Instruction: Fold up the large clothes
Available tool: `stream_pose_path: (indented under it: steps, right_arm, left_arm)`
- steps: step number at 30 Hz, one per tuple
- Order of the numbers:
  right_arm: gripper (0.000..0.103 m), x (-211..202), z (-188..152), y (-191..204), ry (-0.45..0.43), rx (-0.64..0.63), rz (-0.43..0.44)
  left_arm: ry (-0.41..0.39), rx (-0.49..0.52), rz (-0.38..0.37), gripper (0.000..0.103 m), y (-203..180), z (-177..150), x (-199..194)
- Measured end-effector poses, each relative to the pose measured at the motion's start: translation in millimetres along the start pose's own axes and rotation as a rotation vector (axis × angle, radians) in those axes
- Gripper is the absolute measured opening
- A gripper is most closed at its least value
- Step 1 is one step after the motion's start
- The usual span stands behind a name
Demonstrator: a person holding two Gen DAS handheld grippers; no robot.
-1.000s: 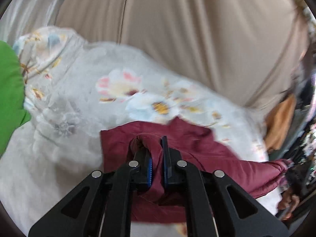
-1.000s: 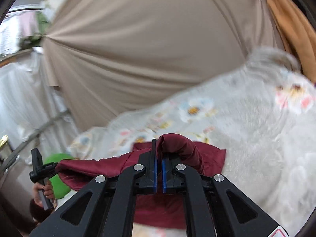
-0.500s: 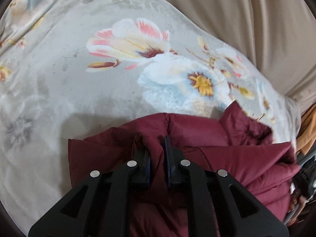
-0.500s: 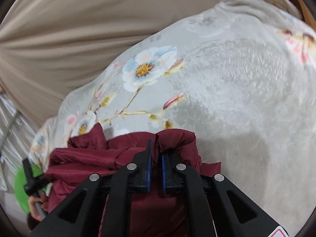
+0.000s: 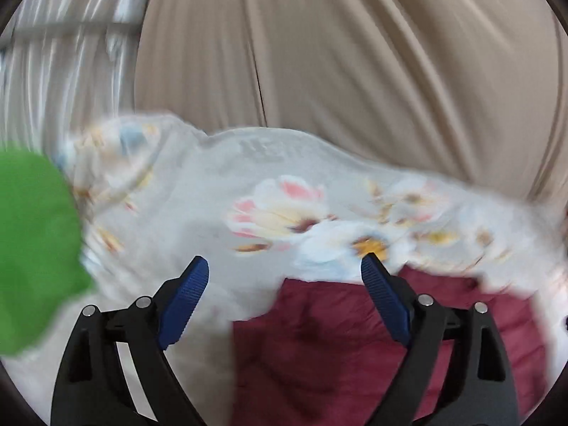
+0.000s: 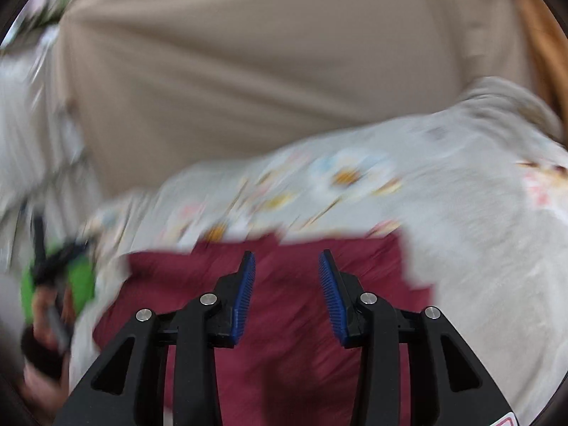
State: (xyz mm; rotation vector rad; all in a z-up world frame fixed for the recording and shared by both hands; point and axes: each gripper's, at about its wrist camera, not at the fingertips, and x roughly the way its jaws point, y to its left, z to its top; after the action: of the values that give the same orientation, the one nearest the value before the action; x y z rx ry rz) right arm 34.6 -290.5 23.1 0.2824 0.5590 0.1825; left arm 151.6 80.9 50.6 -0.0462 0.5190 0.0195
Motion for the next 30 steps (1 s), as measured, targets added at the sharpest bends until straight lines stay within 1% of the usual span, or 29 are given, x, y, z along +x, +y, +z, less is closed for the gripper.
stream_pose_path:
  steps: [1, 3, 4, 5, 6, 7, 8, 9, 10, 11, 12, 14, 15, 16, 18, 19, 21, 22, 23, 24, 25, 26, 27, 29, 30]
  right_arm:
    - [0.032, 9.6, -12.2, 14.9, 0.051, -0.042, 0.020]
    - [0.031, 23.6, -34.2, 38.7, 0.123, -0.106, 0.060]
    - [0.031, 29.5, -43.5, 48.0, 0.153, -0.134, 0.075]
    - [0.029, 34.9, -52.2, 56.6, 0.181, -0.165, 0.080]
    - [0.028, 38.9, -61.7, 64.9, 0.200, -0.207, 0.055]
    - [0.028, 39.7, -68.4, 68.7, 0.206, -0.235, 0.023]
    - [0.025, 38.3, -74.0, 66.0, 0.220, -0.241, 0.005]
    - [0.024, 36.4, -76.7, 63.2, 0.230, -0.230, -0.003]
    - [0.022, 32.7, -79.2, 53.9, 0.239, -0.199, -0.022]
    - [0.017, 27.5, -81.2, 42.2, 0.249, -0.162, -0.041]
    - [0.010, 20.2, -84.5, 27.1, 0.264, -0.114, -0.065]
    - [0.004, 1.5, -95.0, -4.4, 0.288, -0.006, -0.115]
    - [0.000, -5.0, -99.0, -15.2, 0.293, 0.031, -0.119]
    - [0.000, -13.7, -105.3, -29.1, 0.302, 0.091, -0.101]
    - [0.000, -25.6, -113.4, -45.1, 0.314, 0.169, -0.098]
    - [0.000, -28.3, -114.5, -48.3, 0.321, 0.182, -0.104]
    - [0.000, -35.2, -108.1, -48.5, 0.323, 0.186, -0.125]
    - [0.001, -37.5, -100.3, -49.0, 0.302, 0.181, -0.135]
    - [0.010, -42.7, -82.5, -49.5, 0.242, 0.173, -0.152]
    - [0.019, -44.7, -70.2, -52.6, 0.199, 0.170, -0.161]
    - [0.025, -46.7, -50.2, -56.6, 0.136, 0.168, -0.171]
    - [0.039, -46.0, -30.7, -61.5, 0.077, 0.167, -0.184]
    - [0.050, -41.9, -14.7, -66.8, 0.031, 0.166, -0.203]
    - [0.057, -27.4, 6.1, -77.5, -0.003, 0.173, -0.236]
    - [0.057, -10.4, 17.3, -88.8, 0.008, 0.201, -0.244]
  left_arm:
    - [0.033, -0.002, -0.038, 0.081, -3.1, -3.2, 1.5]
    - [0.116, -0.048, -0.220, 0.081, -12.1, -13.5, 0.9]
    - [0.165, -0.032, -0.305, 0.081, -24.9, -23.0, 0.1]
    - [0.197, 0.010, -0.349, 0.081, -38.5, -33.8, -1.4]
    - [0.222, 0.058, -0.368, 0.080, -51.6, -46.0, -2.6]
    - [0.255, 0.125, -0.371, 0.077, -66.2, -63.8, -1.1]
    - [0.285, 0.156, -0.368, 0.076, -73.3, -77.1, 2.6]
    - [0.335, 0.168, -0.361, 0.075, -75.7, -95.1, 10.9]
    - [0.351, 0.158, -0.361, 0.075, -72.5, -104.2, 14.3]
    - [0.346, 0.145, -0.367, 0.075, -67.7, -111.7, 15.1]
    - [0.339, 0.141, -0.370, 0.073, -60.9, -116.2, 13.4]
    - [0.351, 0.123, -0.375, 0.069, -47.5, -121.4, 8.4]
    - [0.362, 0.105, -0.387, 0.066, -41.5, -121.7, 7.3]
    - [0.375, 0.086, -0.404, 0.063, -35.4, -122.1, 4.8]
    - [0.372, 0.070, -0.383, 0.063, -25.6, -121.1, -3.2]
    - [0.367, 0.059, -0.358, 0.064, -20.4, -117.7, -4.6]
    - [0.345, 0.009, -0.353, 0.068, -6.9, -106.2, -9.0]
    - [0.321, -0.030, -0.351, 0.073, 1.2, -96.1, -10.1]
    - [0.296, -0.061, -0.345, 0.079, 8.2, -85.3, -8.8]
    - [0.271, -0.096, -0.321, 0.081, 16.2, -71.3, -2.7]
    - [0.252, -0.127, -0.292, 0.084, 23.3, -60.4, 4.7]
    - [0.245, -0.156, -0.274, 0.087, 29.5, -50.1, 16.2]
    - [0.246, -0.174, -0.271, 0.088, 33.7, -44.6, 23.7]
    - [0.277, -0.233, -0.265, 0.089, 40.2, -31.5, 55.4]
    - [0.305, -0.264, -0.272, 0.089, 42.0, -27.6, 74.6]
